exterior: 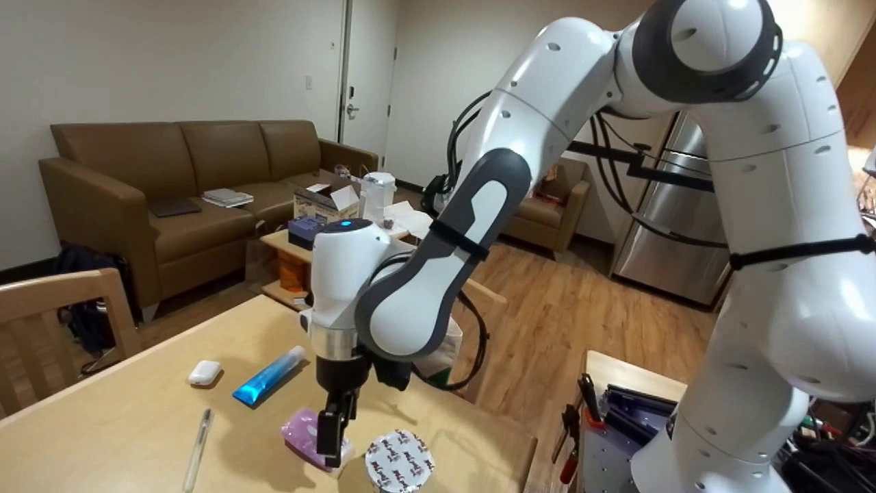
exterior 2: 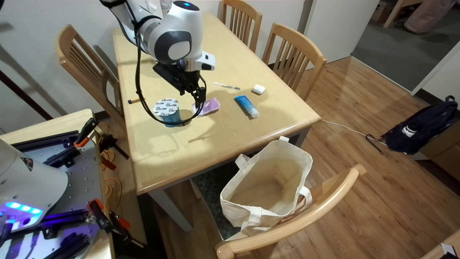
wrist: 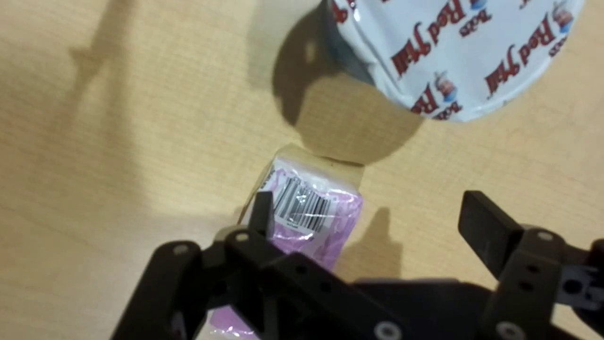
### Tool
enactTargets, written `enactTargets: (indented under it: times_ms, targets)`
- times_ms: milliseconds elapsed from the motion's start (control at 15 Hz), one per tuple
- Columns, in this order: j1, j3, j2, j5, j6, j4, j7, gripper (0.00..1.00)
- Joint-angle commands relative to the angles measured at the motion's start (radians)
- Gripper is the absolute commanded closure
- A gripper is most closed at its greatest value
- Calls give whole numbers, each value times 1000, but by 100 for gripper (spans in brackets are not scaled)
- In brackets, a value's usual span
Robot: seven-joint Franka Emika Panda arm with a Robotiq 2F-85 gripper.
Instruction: Put the purple packet in the bag
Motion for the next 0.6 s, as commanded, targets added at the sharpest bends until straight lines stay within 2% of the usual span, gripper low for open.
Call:
enactTargets:
  times_ms: [0,67,133,400,533]
  targets:
    - [85,-72,-14,98,-6,9,-74,0]
    - [92,-74,-14,104,-12,15,-80,0]
    - [189,-179,-47,40,-25,12,67,0]
    - [384,-383,-61,-46,-41,27,300,0]
    - [464,-449,-47,-74,-89,57,437,0]
